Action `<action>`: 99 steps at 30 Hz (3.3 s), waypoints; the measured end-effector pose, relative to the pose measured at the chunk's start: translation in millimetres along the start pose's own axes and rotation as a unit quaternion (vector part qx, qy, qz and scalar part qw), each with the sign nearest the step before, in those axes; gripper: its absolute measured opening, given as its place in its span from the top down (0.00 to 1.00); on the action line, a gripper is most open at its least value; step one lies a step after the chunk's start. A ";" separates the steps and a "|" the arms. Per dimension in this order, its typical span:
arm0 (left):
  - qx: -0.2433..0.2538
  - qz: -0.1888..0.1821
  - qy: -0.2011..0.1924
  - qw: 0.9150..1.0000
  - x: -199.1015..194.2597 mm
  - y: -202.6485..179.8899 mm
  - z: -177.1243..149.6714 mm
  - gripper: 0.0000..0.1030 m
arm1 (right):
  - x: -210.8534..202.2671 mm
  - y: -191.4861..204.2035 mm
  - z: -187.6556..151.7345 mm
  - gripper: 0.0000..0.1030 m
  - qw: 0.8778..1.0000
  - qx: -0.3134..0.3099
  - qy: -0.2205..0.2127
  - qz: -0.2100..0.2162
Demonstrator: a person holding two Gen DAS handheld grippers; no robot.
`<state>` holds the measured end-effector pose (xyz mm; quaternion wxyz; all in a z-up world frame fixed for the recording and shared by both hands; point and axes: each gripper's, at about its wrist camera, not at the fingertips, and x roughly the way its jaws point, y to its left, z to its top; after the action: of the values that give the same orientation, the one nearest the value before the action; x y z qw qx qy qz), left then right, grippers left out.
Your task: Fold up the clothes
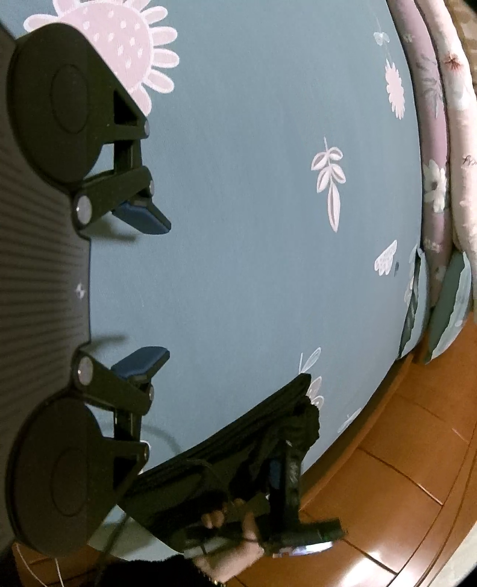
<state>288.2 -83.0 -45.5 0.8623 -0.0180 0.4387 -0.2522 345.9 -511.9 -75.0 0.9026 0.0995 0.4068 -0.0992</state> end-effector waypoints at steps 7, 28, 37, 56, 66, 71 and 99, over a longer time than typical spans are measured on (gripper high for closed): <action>-0.002 -0.001 -0.005 1.000 -3.5 -0.6 -1.4 0.33 | -19.9 -3.6 24.6 0.00 0.991 0.064 -0.032 0.112; -0.028 0.041 -0.014 0.999 -23.4 31.3 -12.5 0.28 | -24.7 9.6 26.9 0.00 0.989 0.013 0.010 0.148; -0.001 0.025 0.007 1.000 -1.7 13.3 -3.9 0.28 | -11.8 -64.9 -23.6 0.00 0.993 0.062 0.035 0.093; 0.020 0.035 0.012 0.999 -2.6 -4.3 2.2 0.28 | 2.7 -89.3 -3.8 0.00 0.995 0.069 0.008 0.067; 0.027 0.022 0.018 0.999 4.9 -9.8 7.7 0.28 | -52.6 -72.5 -21.3 0.00 0.998 0.041 0.009 0.056; 0.043 0.019 0.014 0.999 1.7 -16.4 10.1 0.28 | -31.0 -76.6 -32.7 0.00 0.997 0.054 0.035 0.049; 0.024 0.047 0.007 0.999 -5.4 0.3 10.5 0.27 | -82.5 -34.3 -47.4 0.00 0.995 0.029 -0.022 0.093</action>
<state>293.7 -82.3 -35.0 0.8704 0.0250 0.4387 -0.2222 249.6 -524.4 -47.0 0.9135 0.1607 0.3727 -0.0291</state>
